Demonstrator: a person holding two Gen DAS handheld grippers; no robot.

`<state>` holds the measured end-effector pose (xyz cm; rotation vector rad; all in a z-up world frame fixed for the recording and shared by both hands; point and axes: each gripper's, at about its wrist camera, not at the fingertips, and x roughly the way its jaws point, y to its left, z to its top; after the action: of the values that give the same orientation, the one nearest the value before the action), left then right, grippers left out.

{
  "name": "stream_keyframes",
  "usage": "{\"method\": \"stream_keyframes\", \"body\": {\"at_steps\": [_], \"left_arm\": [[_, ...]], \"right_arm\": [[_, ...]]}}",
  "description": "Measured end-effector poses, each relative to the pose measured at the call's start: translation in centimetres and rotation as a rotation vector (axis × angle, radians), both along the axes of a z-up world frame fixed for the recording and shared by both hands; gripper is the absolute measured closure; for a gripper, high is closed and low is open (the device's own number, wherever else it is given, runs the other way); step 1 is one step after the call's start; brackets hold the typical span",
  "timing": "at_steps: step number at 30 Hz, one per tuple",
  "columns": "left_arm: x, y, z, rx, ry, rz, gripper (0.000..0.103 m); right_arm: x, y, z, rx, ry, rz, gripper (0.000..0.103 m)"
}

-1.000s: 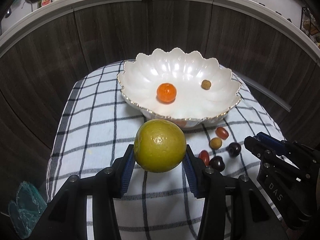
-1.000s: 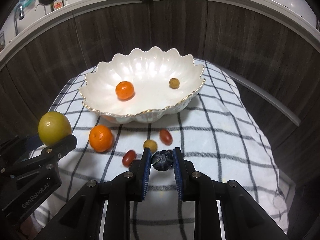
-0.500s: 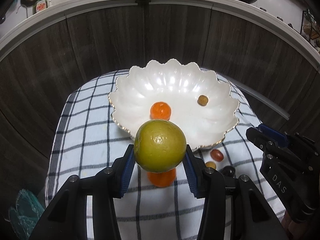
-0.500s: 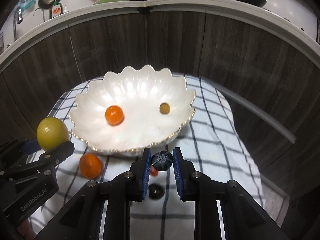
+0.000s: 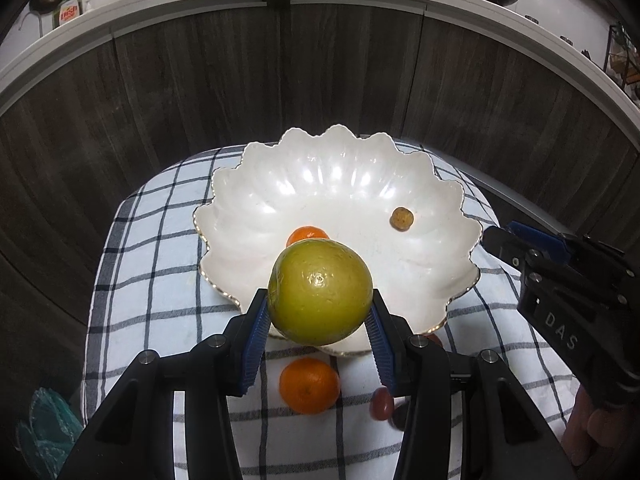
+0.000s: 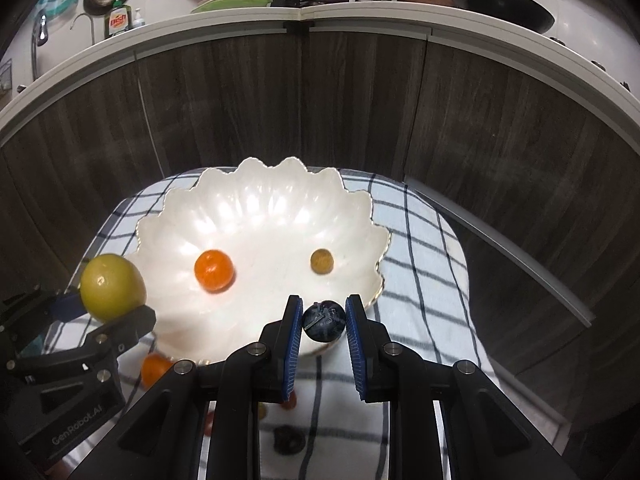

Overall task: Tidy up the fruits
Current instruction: 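Lift and carry the green citrus and dark plum over the bowl with both tools, then open both tools to release the green citrus and dark plum into the bowl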

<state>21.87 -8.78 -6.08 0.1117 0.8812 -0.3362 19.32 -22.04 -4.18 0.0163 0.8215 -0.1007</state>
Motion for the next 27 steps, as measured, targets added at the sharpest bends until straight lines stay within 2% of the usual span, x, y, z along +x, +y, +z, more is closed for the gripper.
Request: {"method": "stream_keyframes", "body": {"at_steps": [11, 27], "left_arm": [[1.6, -1.7, -1.5, 0.011, 0.052, -0.016, 0.057], [2.2, -2.2, -2.9, 0.035, 0.093, -0.022, 0.055]], "right_arm": [[3.1, -1.0, -1.3, 0.048, 0.065, 0.04, 0.079], [4.4, -1.0, -2.5, 0.071, 0.12, 0.072, 0.078]]}}
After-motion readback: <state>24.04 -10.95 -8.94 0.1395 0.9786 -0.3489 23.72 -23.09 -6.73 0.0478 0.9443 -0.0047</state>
